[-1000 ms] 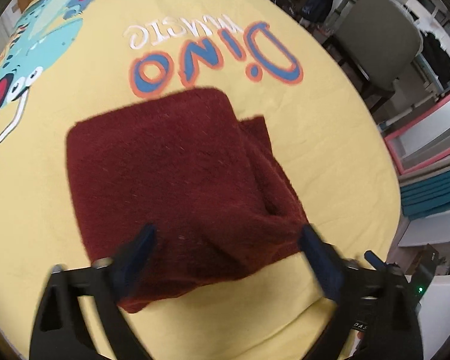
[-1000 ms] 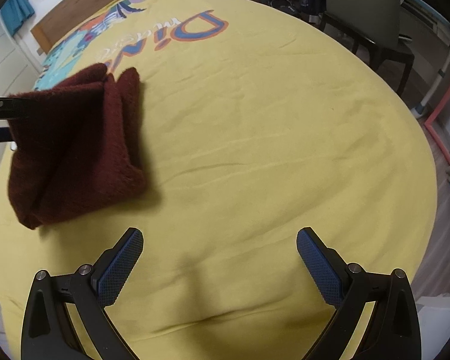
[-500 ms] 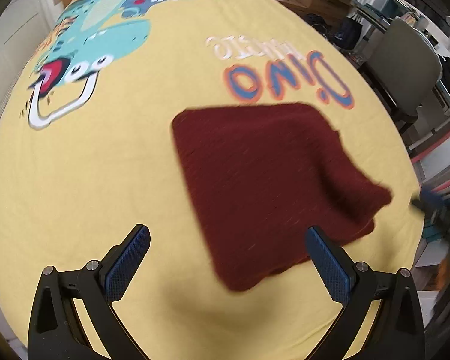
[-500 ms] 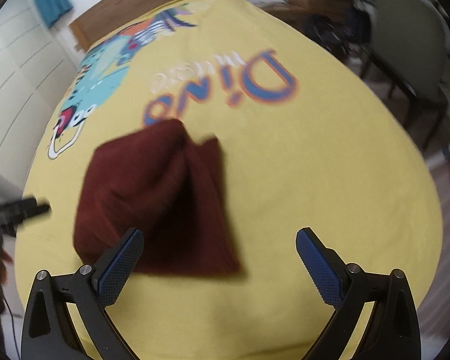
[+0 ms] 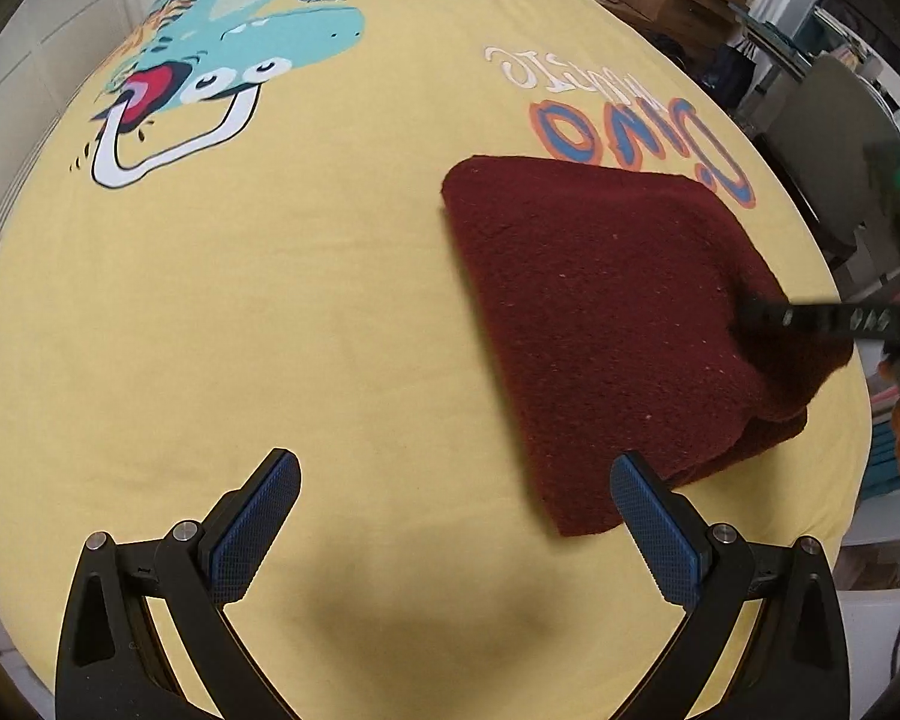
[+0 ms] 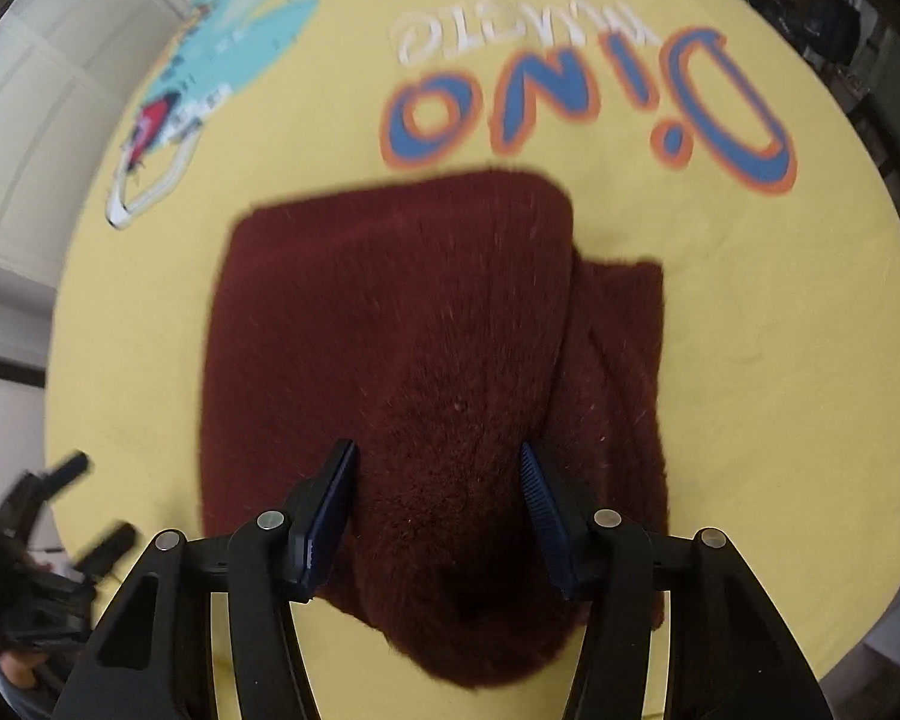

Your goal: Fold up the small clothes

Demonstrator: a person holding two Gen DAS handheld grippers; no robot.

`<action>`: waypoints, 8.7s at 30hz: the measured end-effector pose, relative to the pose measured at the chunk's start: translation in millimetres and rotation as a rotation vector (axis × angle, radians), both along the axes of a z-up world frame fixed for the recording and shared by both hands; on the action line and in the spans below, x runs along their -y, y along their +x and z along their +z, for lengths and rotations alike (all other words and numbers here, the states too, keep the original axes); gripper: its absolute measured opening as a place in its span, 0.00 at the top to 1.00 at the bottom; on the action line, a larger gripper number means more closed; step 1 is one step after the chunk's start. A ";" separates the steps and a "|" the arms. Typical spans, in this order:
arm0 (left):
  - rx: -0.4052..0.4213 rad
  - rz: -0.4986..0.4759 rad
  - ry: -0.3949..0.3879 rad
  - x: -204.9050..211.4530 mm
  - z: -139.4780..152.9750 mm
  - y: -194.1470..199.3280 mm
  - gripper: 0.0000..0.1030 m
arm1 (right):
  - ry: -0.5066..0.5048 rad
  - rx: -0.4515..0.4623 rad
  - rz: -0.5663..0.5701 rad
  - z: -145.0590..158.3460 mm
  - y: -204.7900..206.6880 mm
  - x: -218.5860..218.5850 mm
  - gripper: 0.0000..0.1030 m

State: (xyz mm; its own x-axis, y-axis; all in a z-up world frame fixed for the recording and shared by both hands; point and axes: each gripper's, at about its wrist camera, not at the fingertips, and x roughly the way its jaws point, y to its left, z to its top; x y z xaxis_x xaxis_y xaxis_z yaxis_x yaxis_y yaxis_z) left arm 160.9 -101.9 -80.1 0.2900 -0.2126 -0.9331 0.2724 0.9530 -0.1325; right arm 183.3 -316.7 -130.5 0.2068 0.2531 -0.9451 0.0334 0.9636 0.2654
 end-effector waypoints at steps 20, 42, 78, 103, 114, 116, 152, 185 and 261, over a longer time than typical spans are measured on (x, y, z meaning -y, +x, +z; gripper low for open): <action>-0.057 -0.028 0.013 10.8 -20.0 -0.9 0.01 | 0.113 0.093 -0.146 -9.1 -86.0 79.9 0.81; -0.042 -0.064 -0.030 116.2 -5.0 50.6 0.01 | -0.039 0.175 -0.116 24.7 -54.2 88.6 0.00; -0.121 -0.101 -0.100 119.8 -99.3 45.9 0.38 | 0.271 0.059 -0.125 -91.7 -44.6 71.5 0.32; 0.077 -0.100 -0.226 -2.3 23.1 28.9 0.56 | 0.224 0.278 -0.006 59.5 -39.7 -31.6 0.57; -0.101 0.006 -0.201 -59.2 -68.1 11.4 0.44 | 0.138 0.083 0.021 -35.6 -31.2 -88.9 0.52; -0.096 0.018 -0.197 -63.0 -68.6 9.3 0.37 | 0.139 0.075 0.025 -39.9 -33.0 -90.2 0.47; 0.042 0.071 -0.011 -74.6 -64.5 -34.5 0.01 | -0.066 0.251 0.016 -50.6 -85.1 -54.0 0.02; 0.254 0.243 0.138 -121.1 52.0 -148.3 0.01 | -0.194 0.476 -0.096 84.4 -211.6 -34.0 0.01; 0.196 0.206 0.167 -112.0 41.1 -152.0 0.01 | -0.196 0.378 -0.114 57.7 -230.1 -17.3 0.01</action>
